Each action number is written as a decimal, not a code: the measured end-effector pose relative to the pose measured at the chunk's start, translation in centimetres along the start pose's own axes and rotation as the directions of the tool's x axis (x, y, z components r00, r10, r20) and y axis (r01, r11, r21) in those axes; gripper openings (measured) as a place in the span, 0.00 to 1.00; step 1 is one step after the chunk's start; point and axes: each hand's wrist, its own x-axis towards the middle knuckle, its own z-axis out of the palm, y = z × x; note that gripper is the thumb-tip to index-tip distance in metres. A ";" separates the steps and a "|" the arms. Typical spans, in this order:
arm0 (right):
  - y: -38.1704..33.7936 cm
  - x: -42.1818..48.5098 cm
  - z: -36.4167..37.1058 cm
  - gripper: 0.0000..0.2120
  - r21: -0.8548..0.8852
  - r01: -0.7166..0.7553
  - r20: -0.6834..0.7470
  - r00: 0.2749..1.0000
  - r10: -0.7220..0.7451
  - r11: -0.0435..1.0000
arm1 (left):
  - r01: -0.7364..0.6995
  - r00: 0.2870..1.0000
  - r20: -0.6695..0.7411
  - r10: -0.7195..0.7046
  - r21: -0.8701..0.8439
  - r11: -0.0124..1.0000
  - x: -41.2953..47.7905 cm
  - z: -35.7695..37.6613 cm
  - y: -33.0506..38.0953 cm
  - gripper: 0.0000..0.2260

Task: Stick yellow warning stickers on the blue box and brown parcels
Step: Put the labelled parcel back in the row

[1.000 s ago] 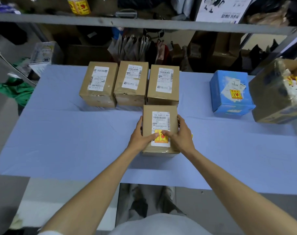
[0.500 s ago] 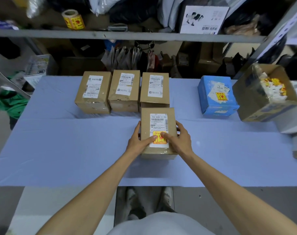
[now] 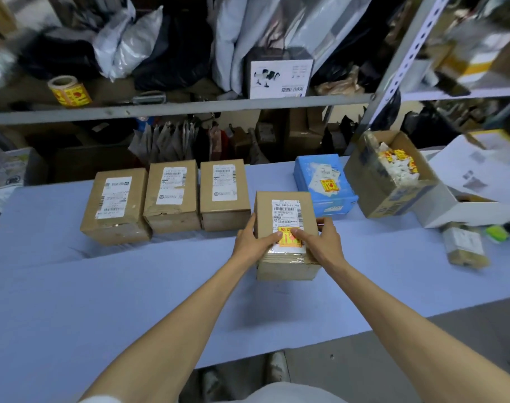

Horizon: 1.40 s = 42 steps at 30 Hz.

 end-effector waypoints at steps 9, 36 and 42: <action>-1.3 5.7 -0.6 0.20 -0.017 0.107 0.017 0.994 -0.106 0.994 | -0.019 0.999 -0.038 0.018 -0.031 0.999 4.6 1.4 3.1 0.32; -1.6 20.3 4.3 0.39 -0.161 0.089 0.110 0.991 -0.072 0.983 | 0.064 0.985 -0.169 -0.036 0.161 0.985 19.3 1.5 4.7 0.30; -1.8 20.0 4.4 0.39 -0.210 0.103 0.116 0.990 -0.080 0.972 | 0.087 0.986 -0.155 -0.057 0.195 0.977 19.7 1.6 4.8 0.33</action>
